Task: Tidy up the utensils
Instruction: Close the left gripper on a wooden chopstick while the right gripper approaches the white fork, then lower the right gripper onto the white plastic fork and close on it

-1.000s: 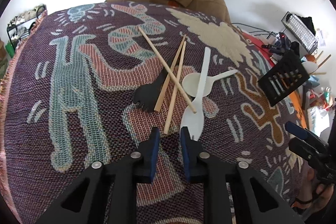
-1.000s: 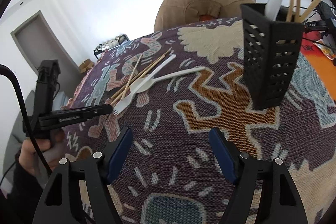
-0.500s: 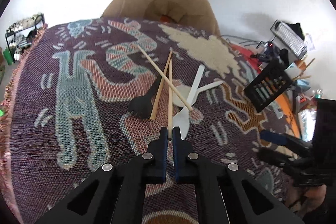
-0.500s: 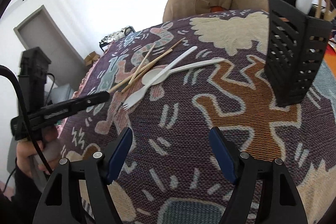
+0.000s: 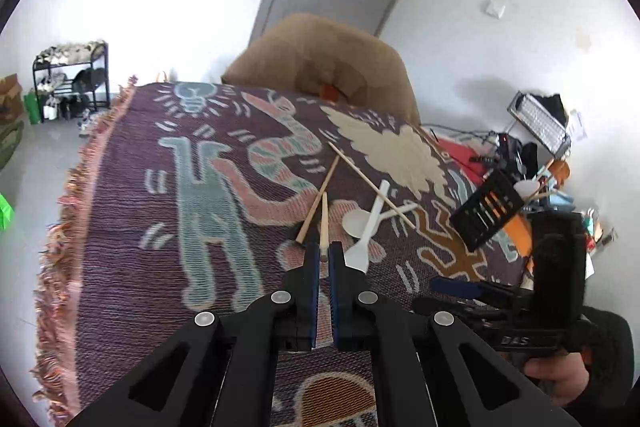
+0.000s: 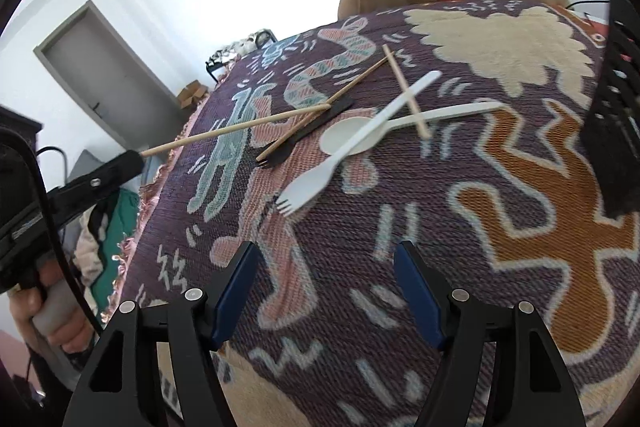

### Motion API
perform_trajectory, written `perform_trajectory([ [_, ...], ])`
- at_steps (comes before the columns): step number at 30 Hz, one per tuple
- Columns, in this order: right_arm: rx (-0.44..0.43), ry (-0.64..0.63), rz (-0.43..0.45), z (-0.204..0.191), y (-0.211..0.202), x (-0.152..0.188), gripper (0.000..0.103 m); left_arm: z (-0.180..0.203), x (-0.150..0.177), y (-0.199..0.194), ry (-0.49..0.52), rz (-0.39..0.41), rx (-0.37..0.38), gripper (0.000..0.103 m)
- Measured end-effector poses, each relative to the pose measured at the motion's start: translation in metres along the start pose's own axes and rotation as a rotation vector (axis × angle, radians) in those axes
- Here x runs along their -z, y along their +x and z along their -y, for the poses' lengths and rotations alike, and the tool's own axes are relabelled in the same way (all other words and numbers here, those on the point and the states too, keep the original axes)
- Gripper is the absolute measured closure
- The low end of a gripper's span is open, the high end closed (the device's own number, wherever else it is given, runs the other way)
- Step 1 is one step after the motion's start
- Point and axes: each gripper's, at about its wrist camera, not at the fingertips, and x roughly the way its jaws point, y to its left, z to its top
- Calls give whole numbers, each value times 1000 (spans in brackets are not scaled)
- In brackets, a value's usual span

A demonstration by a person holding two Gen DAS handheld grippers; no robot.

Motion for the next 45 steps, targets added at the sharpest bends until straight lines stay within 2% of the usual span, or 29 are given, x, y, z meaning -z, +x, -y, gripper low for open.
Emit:
perform_trajectory([
  [5,47,-30,-16,-12,20,-11,31,-16,2,-16,-34,33,-2,99],
  [13,171,-62,-25,-29,52,-31,31,-33,4,-36,-74,83,-4,99],
  [19,262,-64,-13,-32,65,-45,31,-42,7,-40,-95,100,1,99],
  [24,329,-119,-22,-37,68,-43,31,-44,7,-44,-102,111,6,99],
  [28,367,-154,-31,-33,57,-32,42,-43,6,-48,-100,121,9,99],
  [36,394,-106,-28,4,25,-15,45,-37,7,-45,-102,119,13,99],
  [45,342,-71,10,23,7,-5,63,-30,7,-44,-98,123,17,99],
])
